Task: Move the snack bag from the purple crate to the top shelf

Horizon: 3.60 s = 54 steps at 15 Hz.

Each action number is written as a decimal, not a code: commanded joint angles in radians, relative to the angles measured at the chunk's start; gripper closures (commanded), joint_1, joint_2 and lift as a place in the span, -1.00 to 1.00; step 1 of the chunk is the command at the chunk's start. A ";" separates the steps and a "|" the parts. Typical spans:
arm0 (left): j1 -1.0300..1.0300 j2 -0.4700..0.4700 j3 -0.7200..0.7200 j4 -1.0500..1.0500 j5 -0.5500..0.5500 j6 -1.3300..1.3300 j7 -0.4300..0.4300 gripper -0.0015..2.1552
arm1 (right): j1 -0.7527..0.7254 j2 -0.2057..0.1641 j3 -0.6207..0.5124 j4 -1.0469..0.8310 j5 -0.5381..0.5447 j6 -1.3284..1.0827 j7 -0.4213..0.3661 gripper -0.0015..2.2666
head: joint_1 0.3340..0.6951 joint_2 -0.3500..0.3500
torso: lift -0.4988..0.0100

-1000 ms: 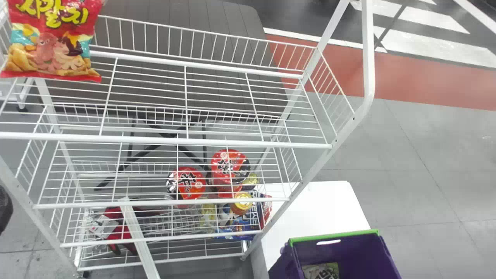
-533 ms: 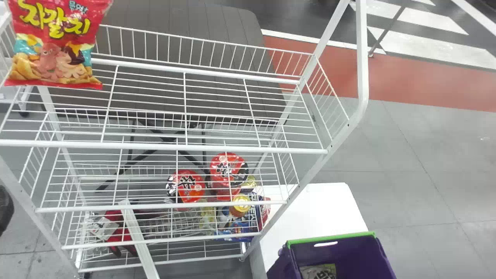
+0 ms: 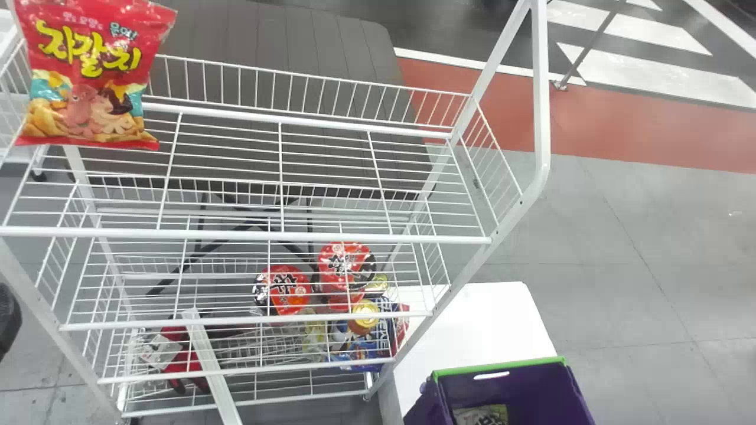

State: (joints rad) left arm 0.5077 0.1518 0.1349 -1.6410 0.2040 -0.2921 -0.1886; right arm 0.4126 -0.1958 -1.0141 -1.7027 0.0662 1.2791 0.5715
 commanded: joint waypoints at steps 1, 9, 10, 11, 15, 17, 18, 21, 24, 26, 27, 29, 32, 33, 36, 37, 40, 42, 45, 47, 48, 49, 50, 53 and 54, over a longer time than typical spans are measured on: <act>0.000 0.000 0.000 0.001 0.000 0.000 0.000 -0.87 | -0.001 -0.001 -0.007 -0.003 -0.023 0.003 0.004 0.98 | 1.00 -1.00 | 0.76; -0.002 0.000 0.000 0.003 0.000 0.006 -0.005 -0.87 | -0.008 0.003 -0.014 -0.012 -0.042 0.000 0.004 0.98 | 1.00 -1.00 | 0.88; -0.002 0.000 0.000 0.003 0.000 0.006 -0.006 -0.87 | -0.008 0.003 -0.018 -0.014 -0.048 0.000 0.004 0.98 | 1.00 -1.00 | 0.90; -0.002 0.000 0.000 0.004 0.000 0.006 -0.006 -0.87 | -0.008 0.006 -0.024 -0.014 -0.054 -0.007 0.004 0.98 | 1.00 -1.00 | 0.91; -0.003 0.000 0.000 0.004 0.000 0.006 -0.008 -0.87 | -0.011 0.019 -0.037 -0.020 -0.082 -0.031 0.005 0.98 | 1.00 -1.00 | 0.98; -0.003 0.002 0.000 0.004 0.000 0.006 -0.008 -0.87 | -0.014 0.021 -0.037 -0.020 -0.088 -0.019 0.002 0.98 | 1.00 -1.00 | 0.99; -0.003 0.002 0.000 0.004 0.000 0.006 -0.008 -0.87 | -0.015 0.023 -0.038 -0.021 -0.095 -0.010 -0.001 0.98 | 1.00 -1.00 | 1.00; -0.003 0.000 0.000 0.004 0.000 0.006 -0.008 -0.87 | -0.017 0.026 -0.050 -0.023 -0.108 -0.007 0.004 0.97 | 1.00 -1.00 | 1.00; -0.002 0.002 0.000 0.006 0.000 0.006 -0.009 -0.87 | -0.017 0.026 -0.055 -0.021 -0.120 -0.010 0.007 0.97 | 1.00 -1.00 | 1.00; -0.003 0.000 0.000 0.006 0.000 0.006 -0.009 -0.87 | -0.017 0.035 -0.060 -0.028 -0.166 -0.019 0.033 0.97 | 1.00 -1.00 | 1.00; -0.003 0.000 0.000 0.007 0.000 0.006 -0.009 -0.87 | -0.017 0.041 -0.064 -0.055 -0.209 0.012 0.061 0.97 | 1.00 -1.00 | 1.00; -0.003 -0.002 -0.003 0.007 0.000 0.006 -0.009 -0.87 | -0.028 0.101 -0.049 -0.201 -0.264 0.110 0.064 0.98 | 1.00 -1.00 | 1.00; 0.000 -0.003 -0.003 0.007 -0.002 0.003 -0.009 -0.87 | -0.058 0.177 0.005 -0.436 -0.319 0.285 0.064 0.98 | 1.00 -1.00 | 1.00; 0.000 -0.003 -0.001 0.012 -0.002 0.000 -0.009 -0.87 | -0.081 0.191 0.012 -0.509 -0.350 0.293 0.062 0.98 | 1.00 -1.00 | 1.00; 0.000 -0.005 -0.003 0.020 -0.003 -0.006 -0.009 -0.87 | -0.172 0.197 0.043 -0.650 -0.459 0.293 0.051 0.98 | 1.00 -0.79 | 1.00; 0.000 -0.005 -0.003 0.018 -0.003 -0.009 -0.011 -0.87 | -0.209 0.197 0.068 -0.689 -0.494 0.293 0.044 0.98 | 1.00 -0.65 | 1.00; 0.002 -0.005 -0.001 0.017 -0.002 -0.028 -0.009 -0.87 | -0.270 0.197 0.166 -0.787 -0.631 0.293 -0.031 0.98 | 1.00 -0.44 | 1.00; 0.008 -0.005 0.002 0.015 -0.002 -0.037 -0.009 -0.87 | -0.271 0.197 0.290 -0.804 -0.663 0.293 -0.085 0.98 | 1.00 -0.20 | 1.00; 0.018 -0.005 0.012 0.010 0.002 -0.052 -0.006 -0.87 | -0.294 0.197 0.471 -0.795 -0.668 0.293 -0.130 0.98 | 1.00 0.07 | 1.00; 0.021 -0.003 0.014 0.010 0.003 -0.052 -0.005 -0.87 | -0.293 0.197 0.577 -0.773 -0.657 0.293 -0.147 0.98 | 1.00 0.33 | 1.00; 0.023 -0.003 0.014 0.010 0.003 -0.052 -0.005 -0.87 | -0.293 0.197 0.620 -0.759 -0.648 0.293 -0.156 0.98 | 1.00 0.40 | 1.00; 0.023 -0.003 0.012 0.010 0.003 -0.052 -0.005 -0.87 | -0.293 0.197 0.671 -0.733 -0.645 0.293 -0.166 0.97 | 1.00 0.48 | 1.00; 0.023 -0.003 0.011 0.012 0.003 -0.052 -0.005 -0.87 | -0.294 0.197 0.718 -0.696 -0.641 0.293 -0.166 0.97 | 1.00 0.54 | 1.00; 0.025 -0.003 0.009 0.012 0.003 -0.052 -0.005 -0.87 | -0.314 0.197 0.813 -0.557 -0.641 0.089 -0.148 0.95 | 1.00 0.79 | 1.00; 0.026 -0.003 0.009 0.012 0.003 -0.052 -0.005 -0.87 | -0.325 0.197 0.829 -0.522 -0.641 0.021 -0.143 0.95 | 1.00 0.84 | 1.00</act>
State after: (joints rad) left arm 0.5319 0.1488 0.1442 -1.6296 0.2071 -0.3445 -0.1932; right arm 0.1015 -0.0016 -0.2134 -2.2811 -0.5754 1.4054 0.4237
